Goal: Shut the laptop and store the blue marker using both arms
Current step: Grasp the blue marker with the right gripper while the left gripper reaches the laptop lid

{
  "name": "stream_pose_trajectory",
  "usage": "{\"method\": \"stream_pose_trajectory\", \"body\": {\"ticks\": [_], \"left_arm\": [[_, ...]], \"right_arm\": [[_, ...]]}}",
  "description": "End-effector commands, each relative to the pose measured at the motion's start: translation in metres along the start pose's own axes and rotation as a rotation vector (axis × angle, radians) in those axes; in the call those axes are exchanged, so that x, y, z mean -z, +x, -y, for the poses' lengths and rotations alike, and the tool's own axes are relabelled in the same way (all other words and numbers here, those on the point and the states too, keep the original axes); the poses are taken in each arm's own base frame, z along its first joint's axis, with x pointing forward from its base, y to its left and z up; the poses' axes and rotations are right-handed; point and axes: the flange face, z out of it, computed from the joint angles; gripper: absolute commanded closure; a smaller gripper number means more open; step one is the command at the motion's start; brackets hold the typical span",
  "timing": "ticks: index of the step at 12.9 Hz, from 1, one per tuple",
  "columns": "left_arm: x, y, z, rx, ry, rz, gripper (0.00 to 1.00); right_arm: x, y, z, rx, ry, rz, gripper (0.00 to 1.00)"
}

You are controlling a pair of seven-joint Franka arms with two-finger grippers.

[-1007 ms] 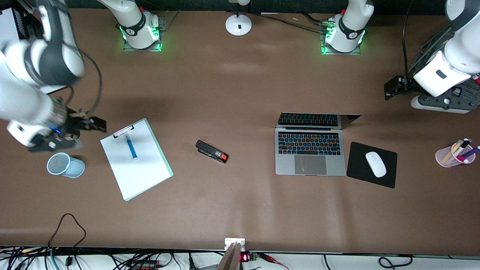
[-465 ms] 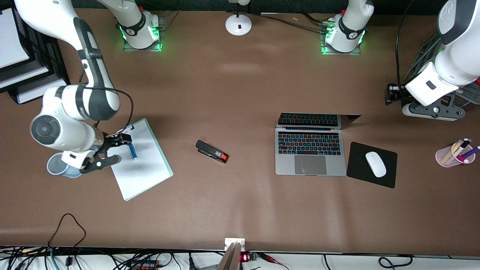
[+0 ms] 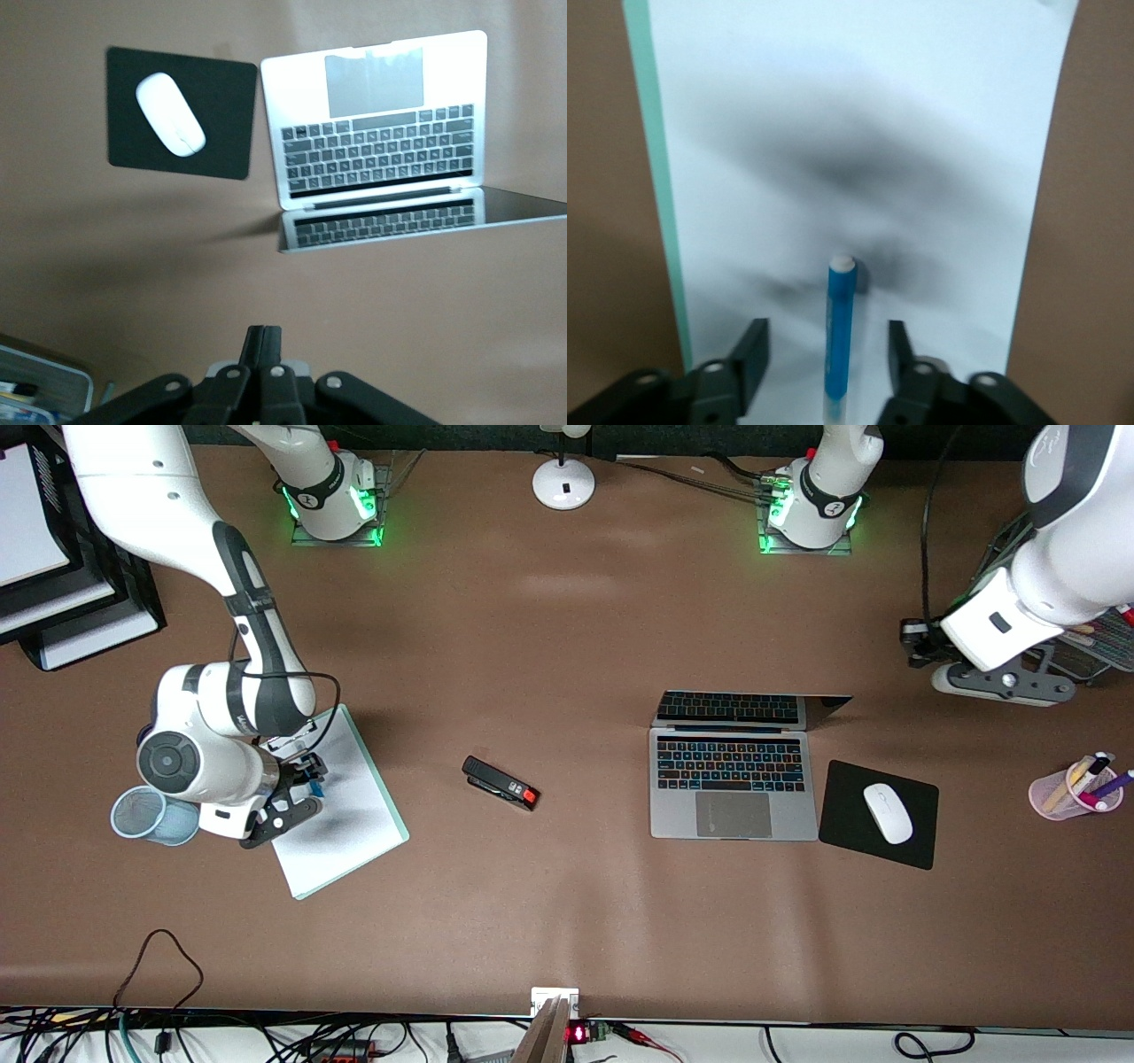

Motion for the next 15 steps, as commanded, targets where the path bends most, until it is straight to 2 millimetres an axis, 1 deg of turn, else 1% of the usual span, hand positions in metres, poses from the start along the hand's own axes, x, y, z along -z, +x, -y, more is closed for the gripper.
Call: {"method": "stream_pose_trajectory", "body": {"ticks": [1,2,3,4,5,6,9,10,11,12,13,14,15], "left_arm": [[0.0,-0.004,-0.043,0.049,-0.016,0.022,1.0],[-0.001,-0.006,-0.063,0.076,-0.01,0.022,1.0],[-0.006,-0.008,-0.08,0.09,-0.005,0.027,1.0],[-0.019,-0.009,-0.092,0.084,0.002,0.044,1.0],[-0.036,-0.01,-0.107,0.067,0.007,0.044,1.0],[-0.051,-0.011,-0.118,0.074,0.011,0.04,1.0],[-0.091,-0.014,-0.143,0.124,0.011,0.004,1.0],[-0.106,-0.017,-0.154,0.132,0.014,-0.003,1.0],[-0.124,-0.022,-0.168,0.127,0.014,-0.015,1.0],[-0.142,-0.026,-0.175,0.132,0.013,-0.026,1.0],[-0.158,-0.03,-0.18,0.137,0.013,-0.033,1.0],[-0.169,-0.033,-0.184,0.133,0.014,-0.036,1.0],[-0.18,-0.035,-0.185,0.131,0.011,-0.043,1.0]], "right_arm": [[-0.017,0.002,0.002,0.024,0.003,-0.011,0.49],[-0.022,0.001,0.002,0.022,0.004,-0.008,0.52],[-0.029,0.001,0.001,0.021,0.005,-0.002,0.53],[-0.032,0.002,-0.001,0.019,0.002,-0.007,0.55],[-0.034,0.002,-0.001,0.02,0.002,-0.007,0.56],[-0.035,0.002,-0.001,0.02,0.001,-0.008,0.58],[-0.036,0.003,-0.001,0.02,0.0,-0.009,0.6],[-0.036,0.003,-0.001,0.02,-0.002,-0.012,0.62],[-0.04,0.003,-0.001,0.018,0.0,-0.006,0.62],[-0.042,0.003,-0.001,0.018,0.001,-0.005,0.63],[-0.046,0.002,-0.002,0.017,0.003,0.001,0.64],[-0.047,0.003,-0.002,0.017,0.003,0.001,0.65],[-0.049,0.003,-0.002,0.016,0.005,0.003,0.67]]}}
